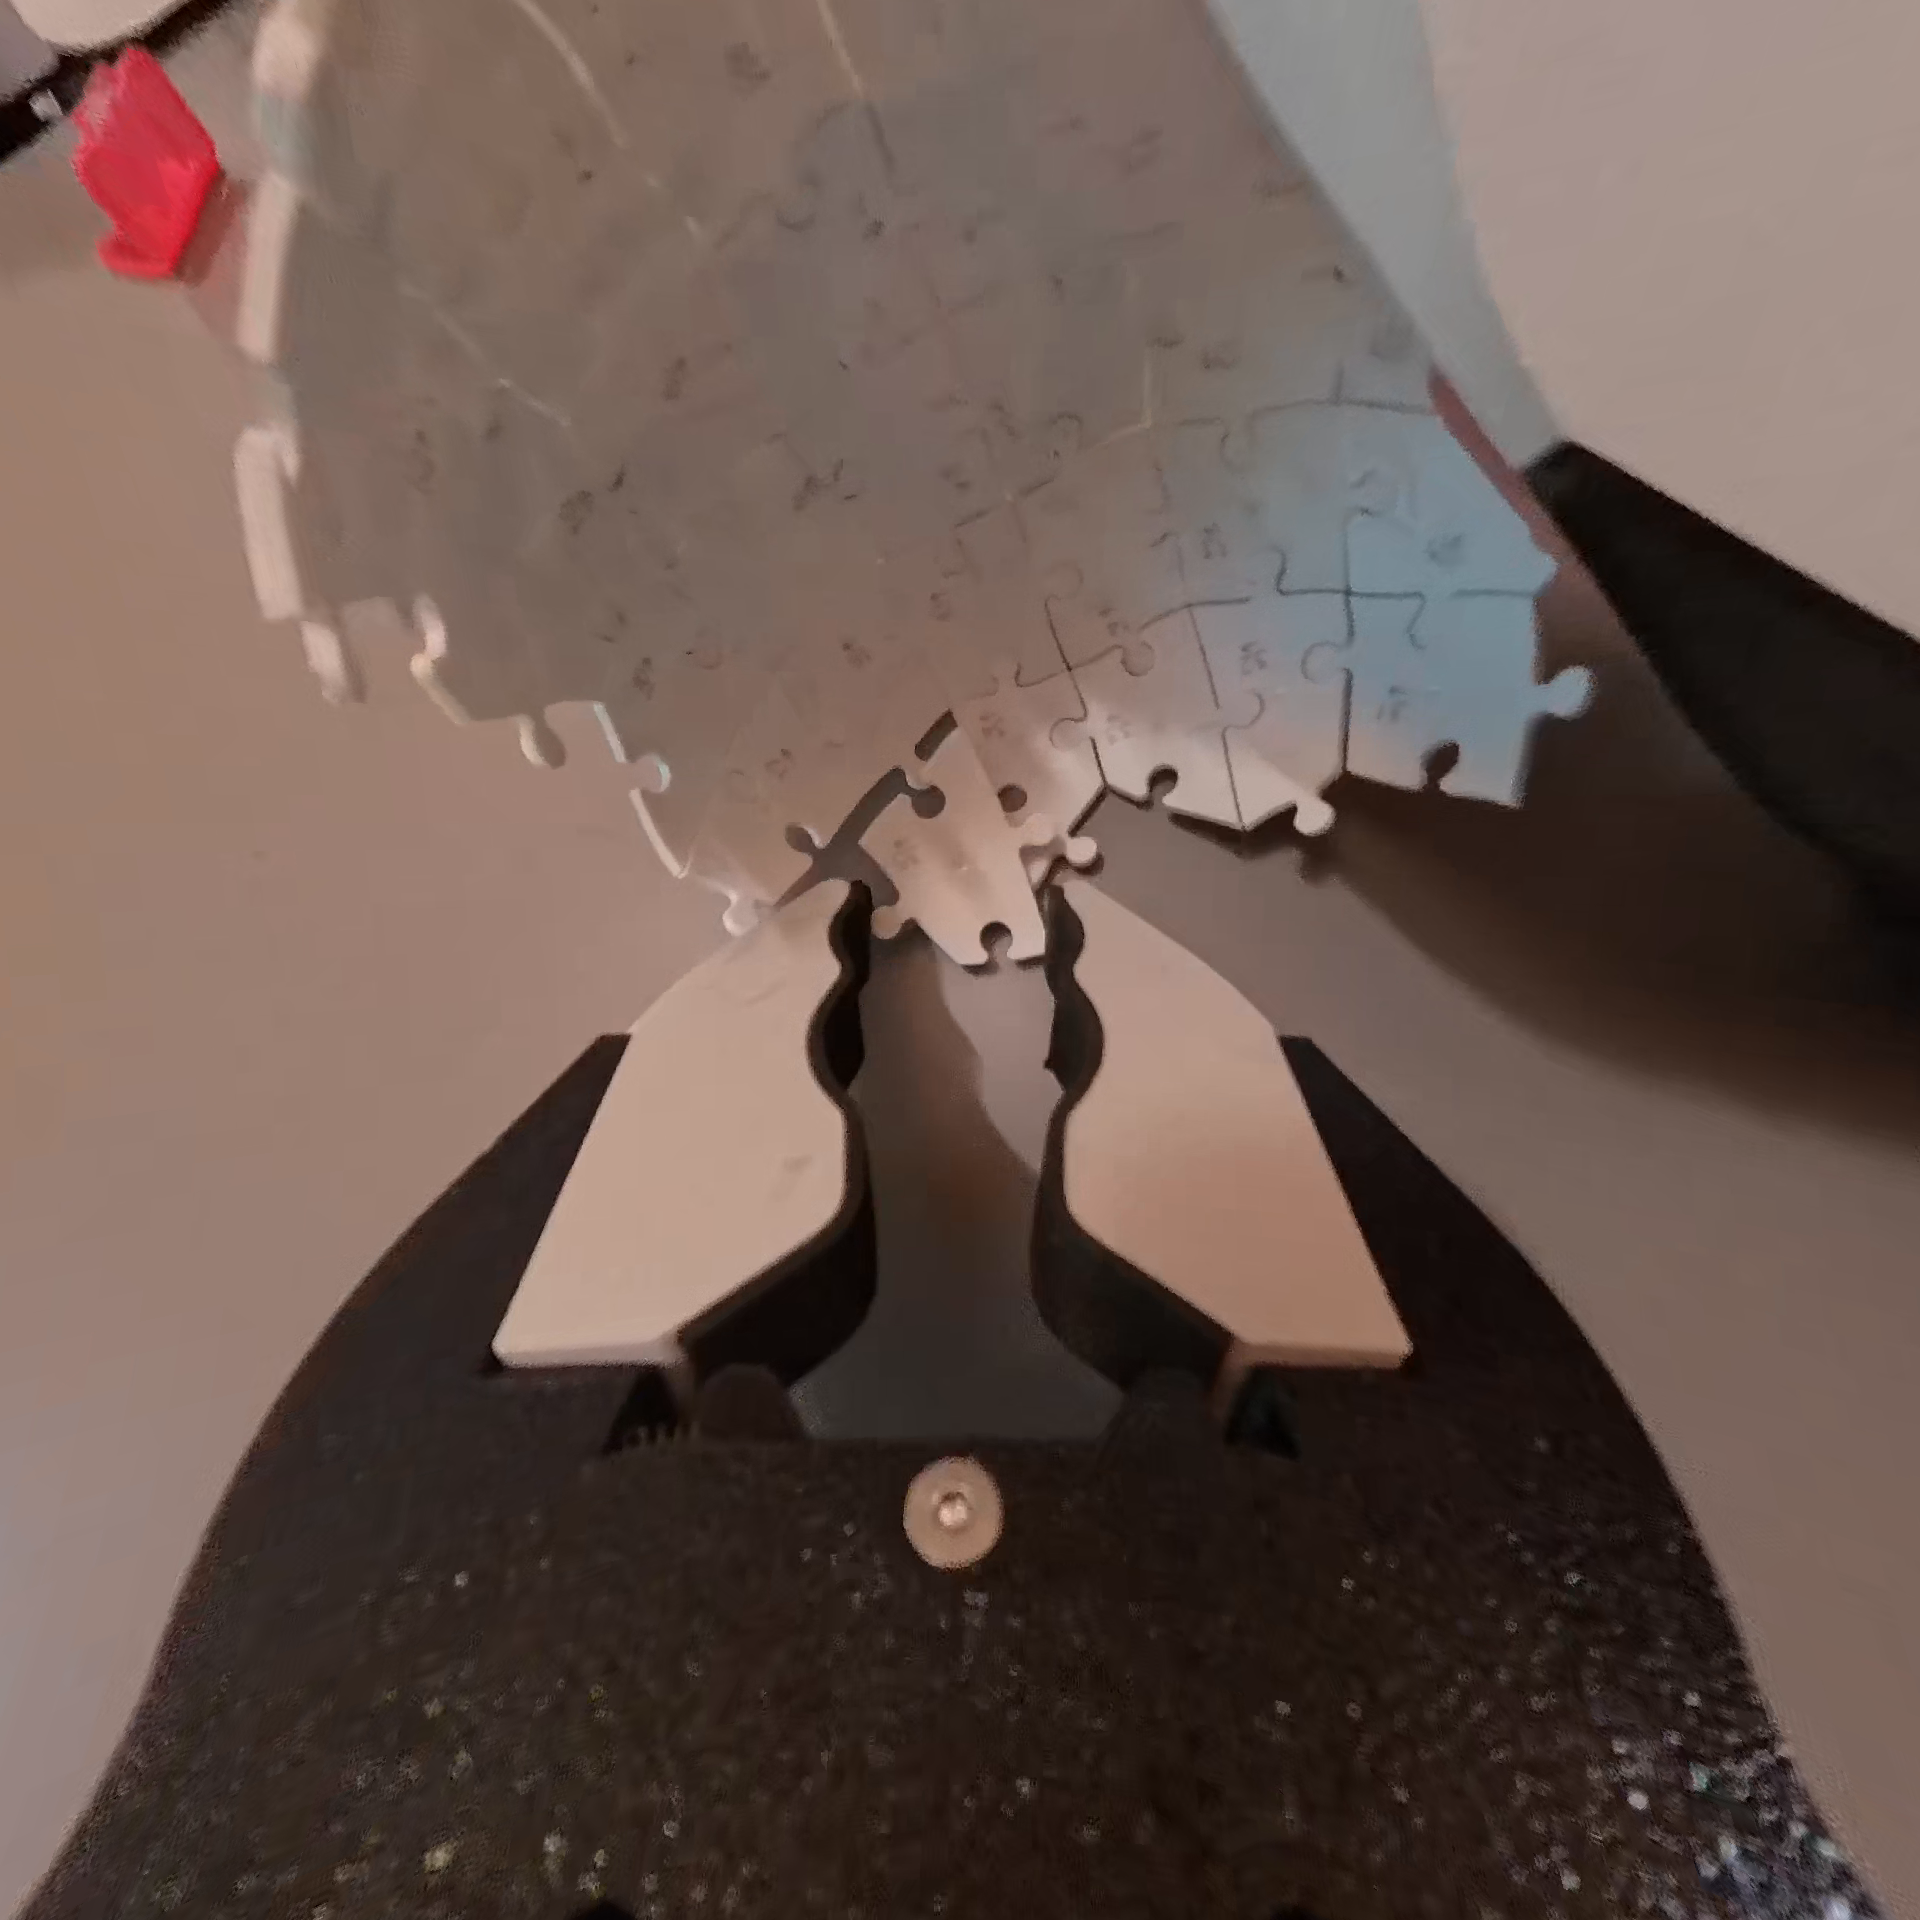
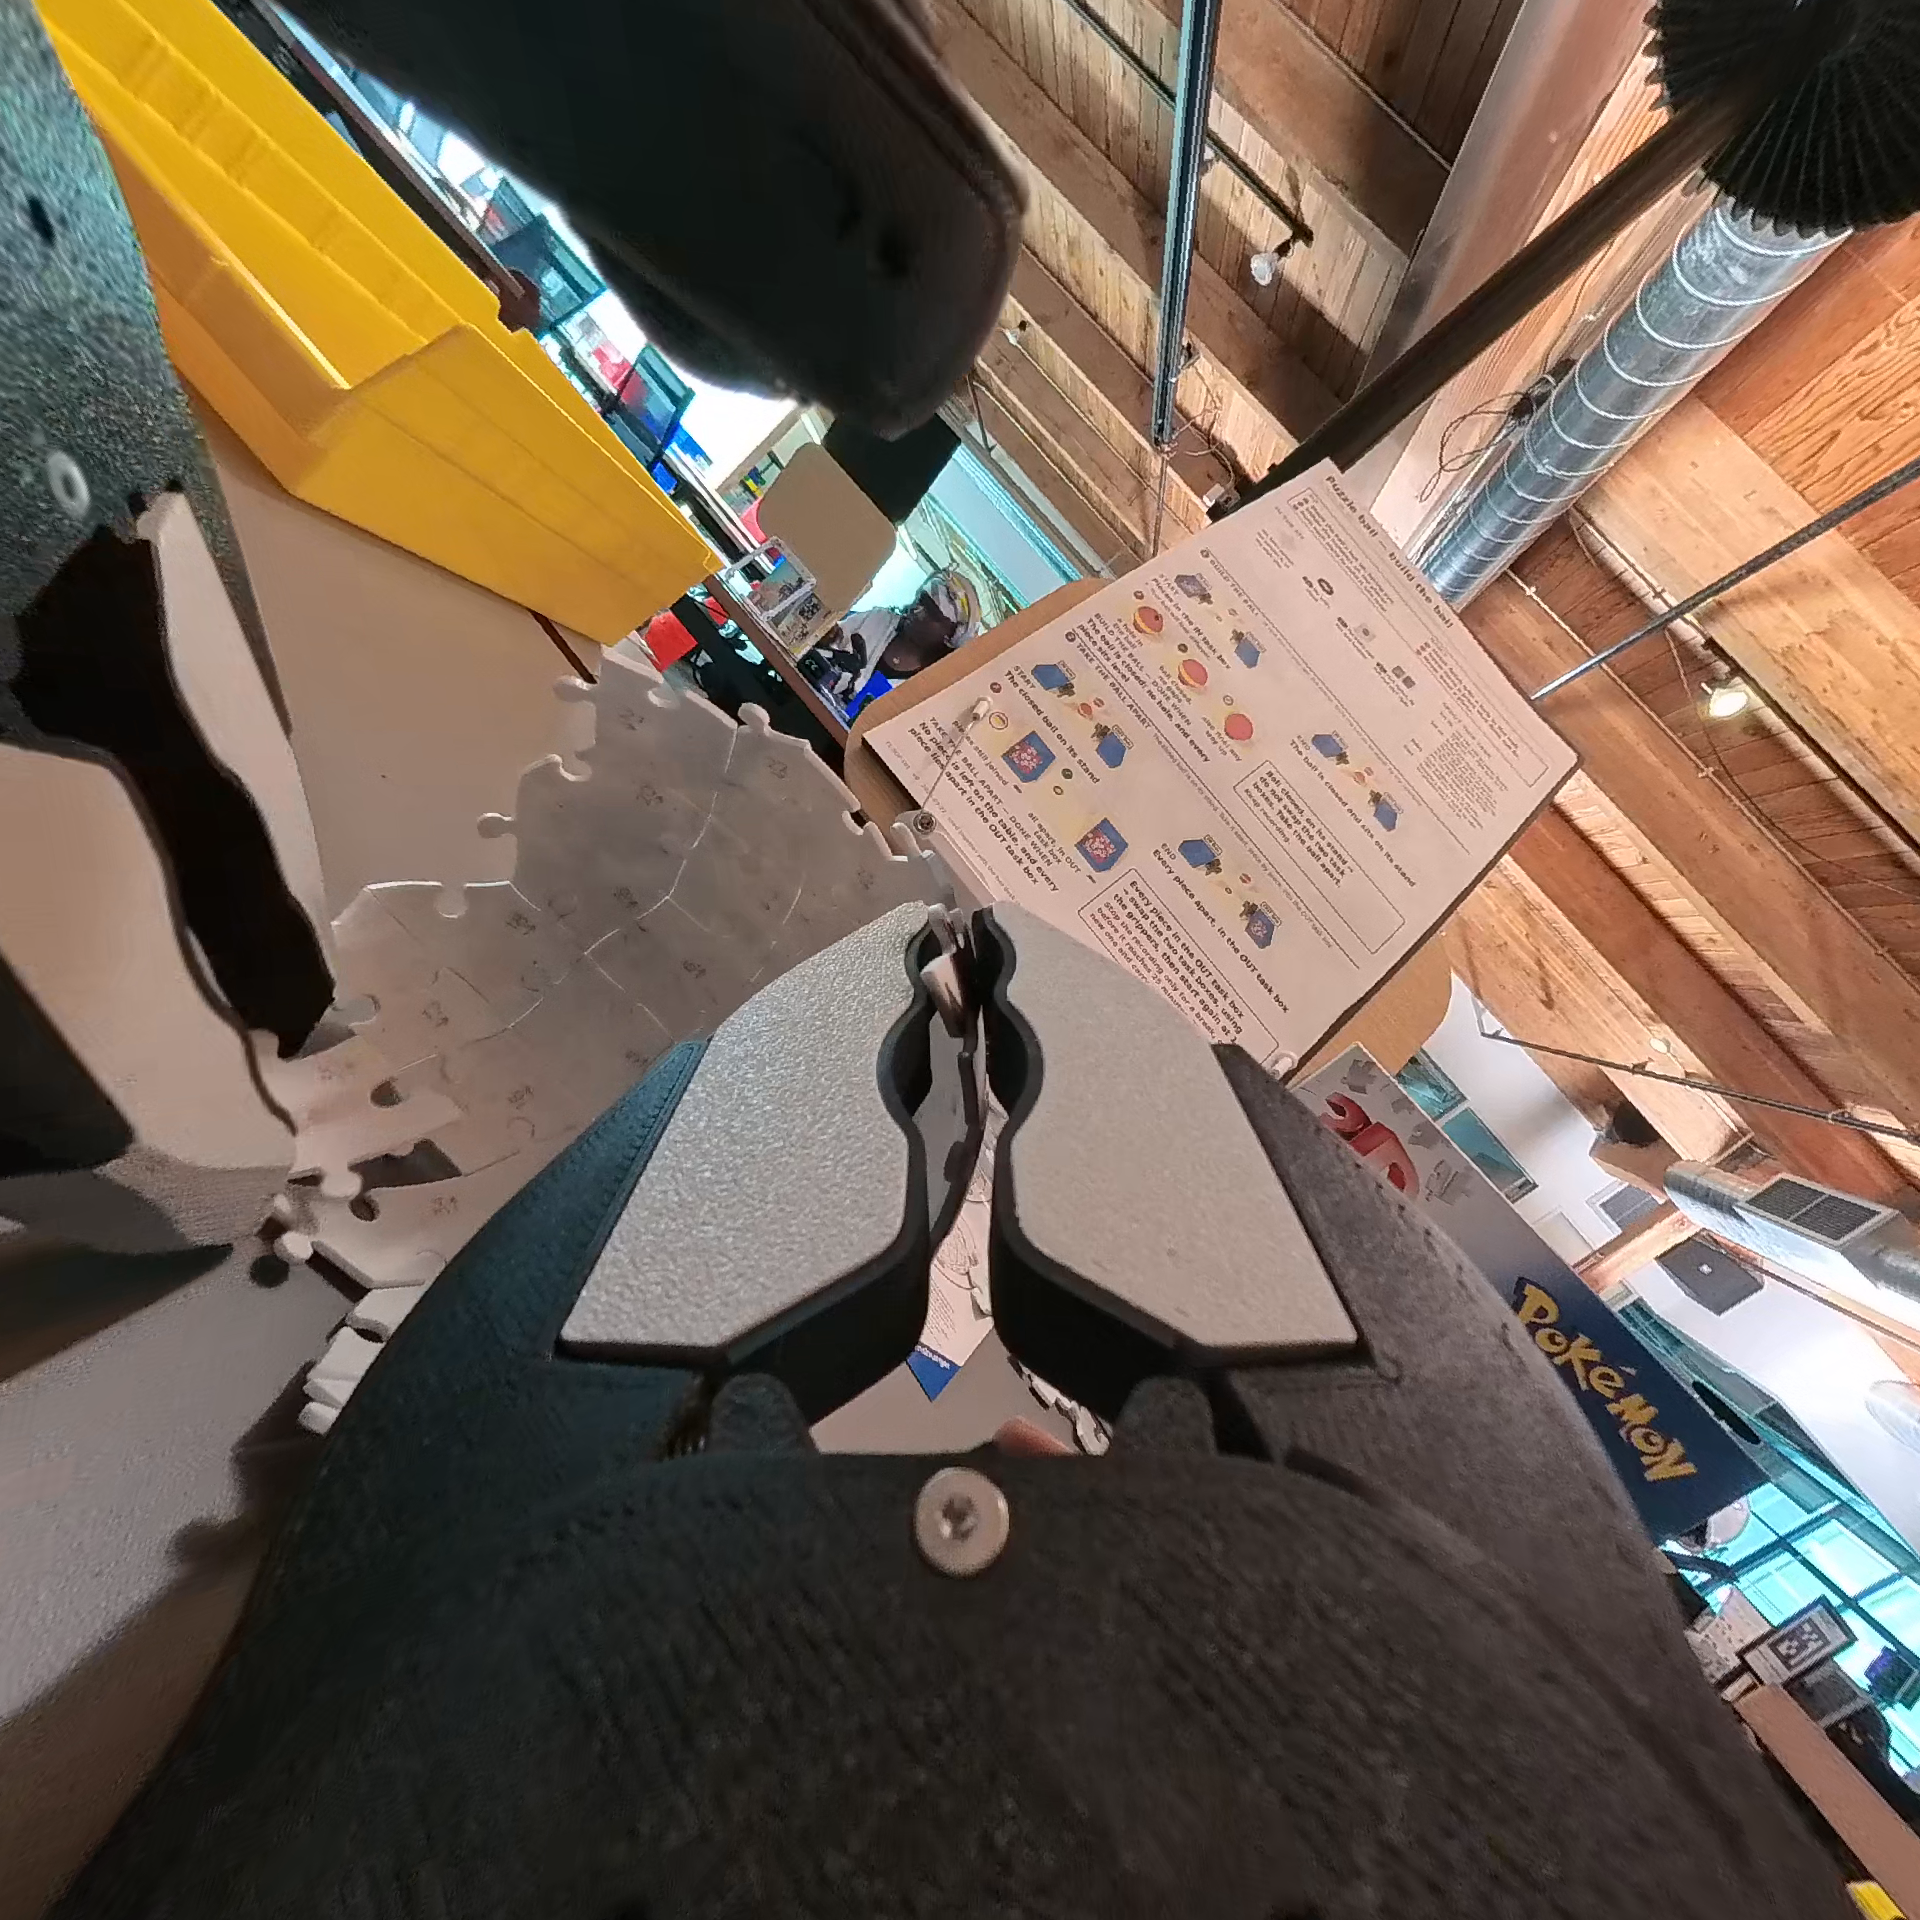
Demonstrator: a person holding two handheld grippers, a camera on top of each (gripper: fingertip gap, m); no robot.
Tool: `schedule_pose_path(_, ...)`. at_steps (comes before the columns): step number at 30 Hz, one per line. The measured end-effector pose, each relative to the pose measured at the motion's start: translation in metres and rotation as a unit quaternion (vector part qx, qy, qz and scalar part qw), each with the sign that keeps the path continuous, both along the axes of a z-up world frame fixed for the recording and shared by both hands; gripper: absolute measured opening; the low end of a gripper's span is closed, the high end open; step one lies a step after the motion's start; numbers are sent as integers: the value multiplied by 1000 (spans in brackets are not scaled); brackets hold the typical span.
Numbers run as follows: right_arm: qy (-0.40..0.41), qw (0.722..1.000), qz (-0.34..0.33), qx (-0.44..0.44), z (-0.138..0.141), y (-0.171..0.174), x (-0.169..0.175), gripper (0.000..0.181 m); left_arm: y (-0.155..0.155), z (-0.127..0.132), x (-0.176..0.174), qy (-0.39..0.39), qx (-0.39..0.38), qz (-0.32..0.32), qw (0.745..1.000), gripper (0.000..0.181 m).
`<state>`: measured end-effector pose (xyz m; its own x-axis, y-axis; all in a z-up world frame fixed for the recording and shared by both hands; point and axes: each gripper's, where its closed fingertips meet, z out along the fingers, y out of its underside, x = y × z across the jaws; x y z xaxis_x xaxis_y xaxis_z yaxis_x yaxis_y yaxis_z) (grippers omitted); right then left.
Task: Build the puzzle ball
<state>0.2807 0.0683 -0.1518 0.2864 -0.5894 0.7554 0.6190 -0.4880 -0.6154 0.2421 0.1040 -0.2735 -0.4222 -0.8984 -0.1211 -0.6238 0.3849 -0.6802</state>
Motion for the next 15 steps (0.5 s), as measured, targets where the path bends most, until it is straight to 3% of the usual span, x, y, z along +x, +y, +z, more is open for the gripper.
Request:
schedule_pose_path(8, -1, 1000, 0, -1, 0, 1, 0, 6, -1, 6, 4, -53, 105, -61, 991, 31)
schedule_pose_path(15, 2, 1000, -1, 3, 0, 0, 0, 6, -1, 6, 11, -59, 136, -66, 987, 31)
